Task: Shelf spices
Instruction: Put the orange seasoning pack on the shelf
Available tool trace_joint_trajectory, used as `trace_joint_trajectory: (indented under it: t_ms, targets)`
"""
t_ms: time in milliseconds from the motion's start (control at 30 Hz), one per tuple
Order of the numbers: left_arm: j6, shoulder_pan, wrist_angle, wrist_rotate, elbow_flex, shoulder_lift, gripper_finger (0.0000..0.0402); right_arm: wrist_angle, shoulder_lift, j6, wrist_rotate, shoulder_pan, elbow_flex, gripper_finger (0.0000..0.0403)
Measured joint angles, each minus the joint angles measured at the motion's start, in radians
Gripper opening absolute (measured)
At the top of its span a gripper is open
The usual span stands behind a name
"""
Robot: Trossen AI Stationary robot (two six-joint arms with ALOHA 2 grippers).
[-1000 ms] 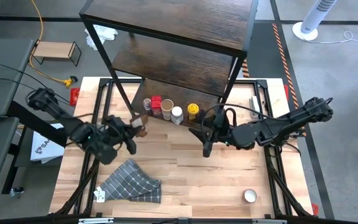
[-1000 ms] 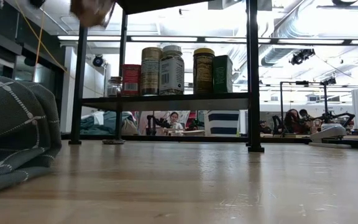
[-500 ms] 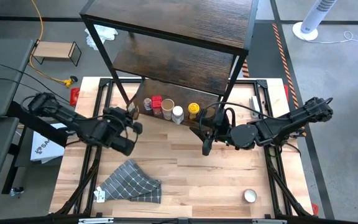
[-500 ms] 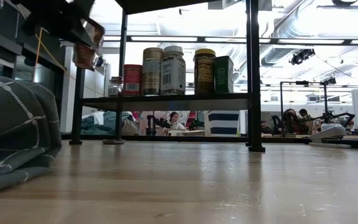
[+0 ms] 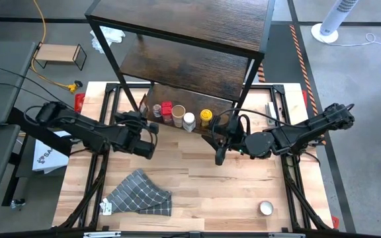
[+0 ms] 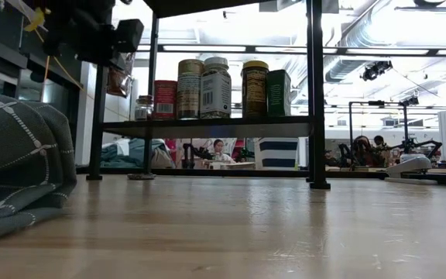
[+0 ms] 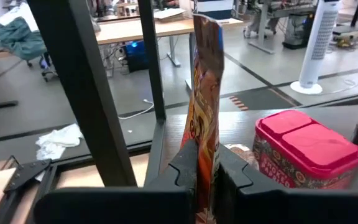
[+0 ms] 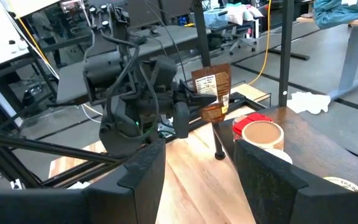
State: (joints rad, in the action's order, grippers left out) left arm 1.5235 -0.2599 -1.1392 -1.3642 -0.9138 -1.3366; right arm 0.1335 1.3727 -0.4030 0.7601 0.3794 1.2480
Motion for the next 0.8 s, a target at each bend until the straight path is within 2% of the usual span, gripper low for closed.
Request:
trace_joint_trajectory:
  t_ms: [700, 800]
  targets:
    - [0.009, -0.031, 0.052, -0.015, 0.0, -0.022, 0.0008, 0.089, 0.0, 0.036, -0.001, 0.0, 0.0, 0.019]
    - [-0.028, -0.037, 0.066, -0.017, 0.0, -0.016, 0.0008, 0.091, 0.001, 0.069, 0.0, 0.0, 0.0, 0.019]
